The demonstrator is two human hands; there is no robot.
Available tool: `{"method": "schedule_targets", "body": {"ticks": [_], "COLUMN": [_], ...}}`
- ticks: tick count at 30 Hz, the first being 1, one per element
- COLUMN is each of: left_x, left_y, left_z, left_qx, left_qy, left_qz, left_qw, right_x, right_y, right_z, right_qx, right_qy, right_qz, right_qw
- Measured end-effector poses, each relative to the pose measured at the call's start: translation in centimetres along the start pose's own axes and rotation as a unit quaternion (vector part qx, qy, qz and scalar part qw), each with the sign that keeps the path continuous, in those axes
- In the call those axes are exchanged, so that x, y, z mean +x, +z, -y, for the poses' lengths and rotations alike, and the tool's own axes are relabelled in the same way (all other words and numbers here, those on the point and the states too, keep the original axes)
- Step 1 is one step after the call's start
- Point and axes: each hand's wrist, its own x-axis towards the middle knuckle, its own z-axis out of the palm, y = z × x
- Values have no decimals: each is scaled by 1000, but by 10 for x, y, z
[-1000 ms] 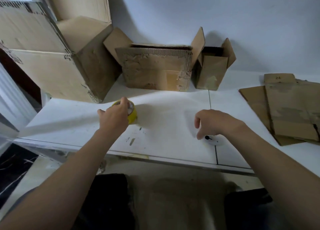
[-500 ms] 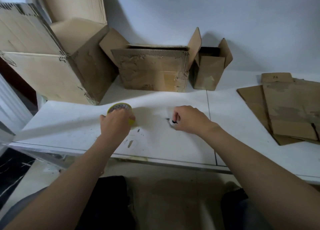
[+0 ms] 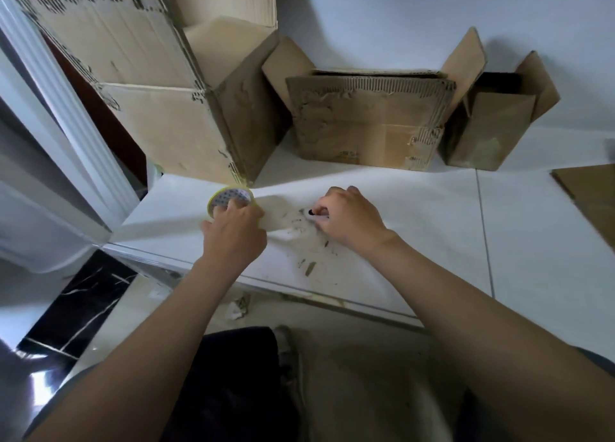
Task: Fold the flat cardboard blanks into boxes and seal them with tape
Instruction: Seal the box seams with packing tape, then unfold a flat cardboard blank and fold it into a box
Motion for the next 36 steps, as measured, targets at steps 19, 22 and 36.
{"method": "schedule_targets", "body": {"ticks": [19, 22, 36], "left_x": [-75, -91, -124], "left_y": [-11, -1, 29], "left_z": [-287, -348, -564], "left_qx": [-30, -35, -37], "left_qy": [276, 340, 498], "left_qz": [-10, 3, 100], "left_qw": [961, 940, 861], "right_x": [-235, -280, -372], "right_y": [-187, -210, -255], "right_z": [-205, -243, -327], "right_qx": [-67, -89, -75], "right_qy": [252, 311, 468], "right_qz": [-43, -56, -32], "right_qw": [965, 944, 880]}}
